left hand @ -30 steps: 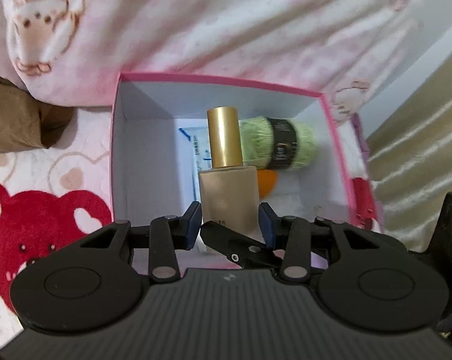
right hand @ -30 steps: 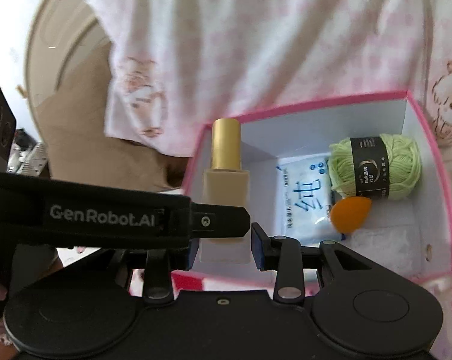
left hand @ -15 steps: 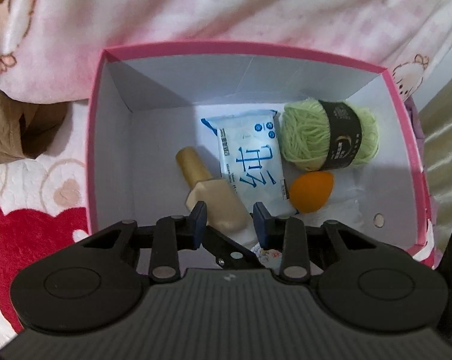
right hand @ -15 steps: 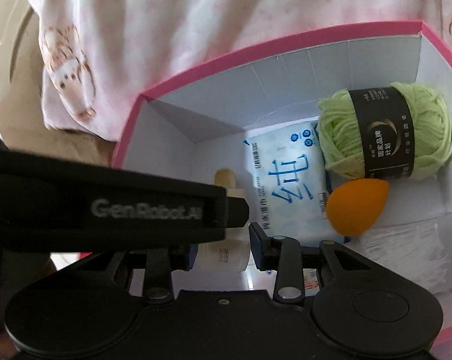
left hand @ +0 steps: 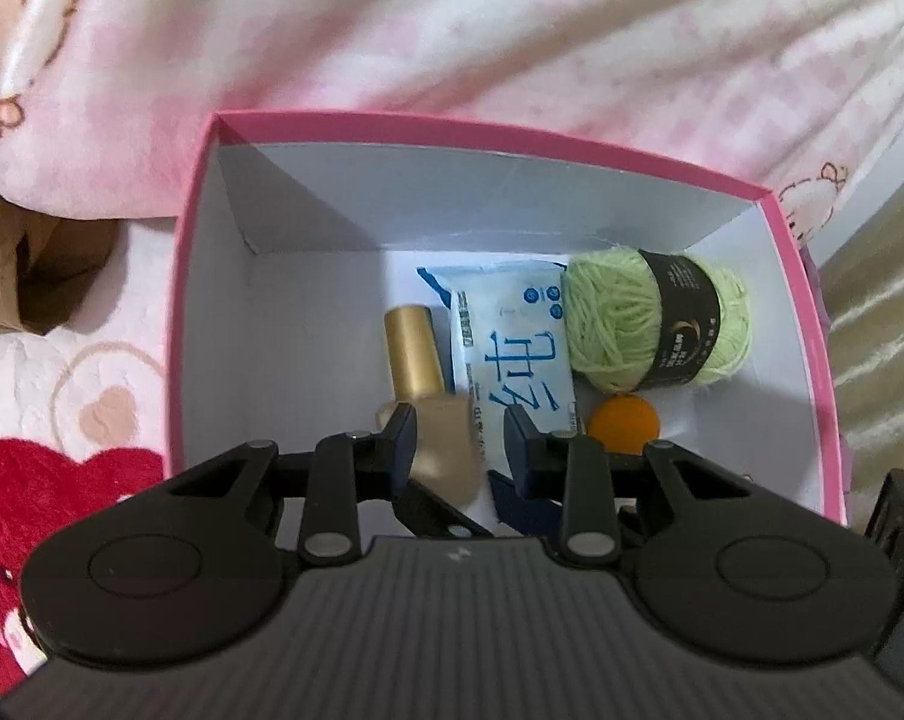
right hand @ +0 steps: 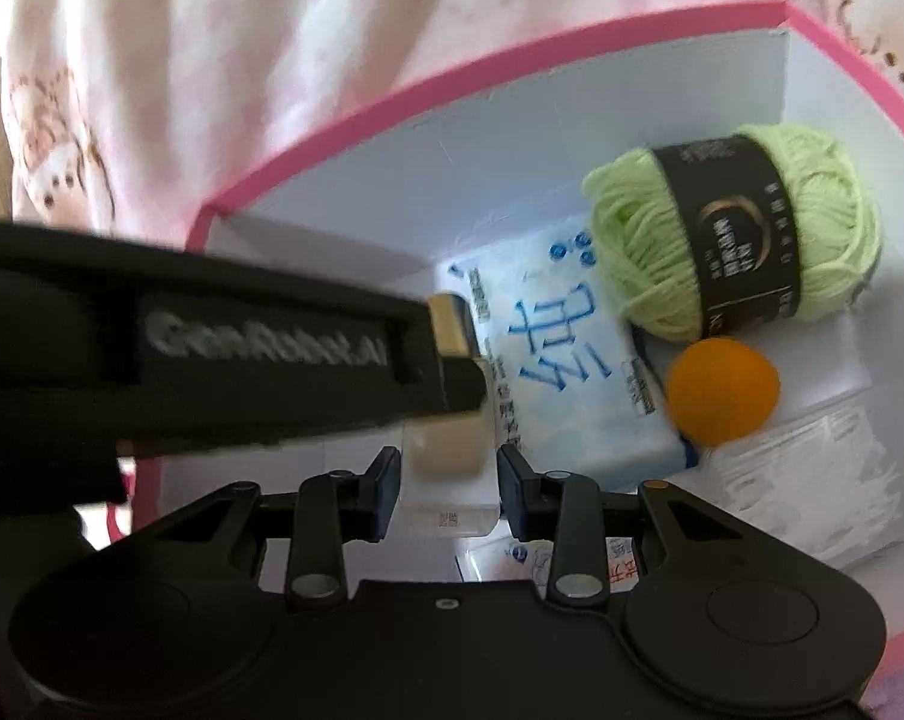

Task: Organize objects
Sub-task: 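Open the left tool to release the bottle into the box and withdraw, then move the left tool down to the lilac plush toy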

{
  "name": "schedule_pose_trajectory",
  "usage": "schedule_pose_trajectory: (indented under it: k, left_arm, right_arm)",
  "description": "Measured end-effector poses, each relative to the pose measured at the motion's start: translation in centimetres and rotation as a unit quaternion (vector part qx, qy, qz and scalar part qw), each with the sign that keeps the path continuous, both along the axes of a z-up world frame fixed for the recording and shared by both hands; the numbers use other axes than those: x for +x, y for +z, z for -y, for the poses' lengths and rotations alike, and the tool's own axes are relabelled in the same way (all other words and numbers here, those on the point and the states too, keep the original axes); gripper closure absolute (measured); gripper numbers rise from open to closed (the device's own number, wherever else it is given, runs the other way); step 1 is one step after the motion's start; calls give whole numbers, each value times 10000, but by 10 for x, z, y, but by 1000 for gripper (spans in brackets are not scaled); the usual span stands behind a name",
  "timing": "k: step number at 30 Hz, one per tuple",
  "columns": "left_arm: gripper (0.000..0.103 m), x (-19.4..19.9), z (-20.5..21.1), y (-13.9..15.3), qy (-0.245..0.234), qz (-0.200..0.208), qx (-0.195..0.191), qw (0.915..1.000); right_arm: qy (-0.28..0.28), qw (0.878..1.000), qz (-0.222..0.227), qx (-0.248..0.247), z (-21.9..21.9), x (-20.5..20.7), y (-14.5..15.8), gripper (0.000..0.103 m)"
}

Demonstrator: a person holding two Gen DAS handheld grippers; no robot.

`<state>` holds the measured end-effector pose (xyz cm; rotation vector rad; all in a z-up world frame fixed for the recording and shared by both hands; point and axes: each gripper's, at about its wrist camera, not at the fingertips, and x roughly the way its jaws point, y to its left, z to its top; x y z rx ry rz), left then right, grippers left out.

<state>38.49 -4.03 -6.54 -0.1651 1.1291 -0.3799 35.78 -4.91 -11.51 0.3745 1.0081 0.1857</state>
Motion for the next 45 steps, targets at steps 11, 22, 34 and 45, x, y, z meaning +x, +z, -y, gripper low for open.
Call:
schedule_pose_trajectory:
  k: [11, 22, 34, 45]
  left_arm:
    - [53, -53, 3, 44, -659, 725, 457, 9941]
    - [44, -124, -15, 138, -1018, 988, 197, 9897]
    - [33, -211, -7, 191, -1455, 1233, 352, 9810]
    - [31, -259, 10, 153, -1744, 1222, 288, 9766]
  right_arm:
    - [1131, 9858, 751, -987, 18, -55, 72, 41]
    - [1628, 9651, 1445, -1453, 54, -141, 178, 32]
    - [1916, 9527, 1833, -1485, 71, -234, 223, 21]
    - [1670, 9591, 1766, -1448, 117, -281, 199, 20]
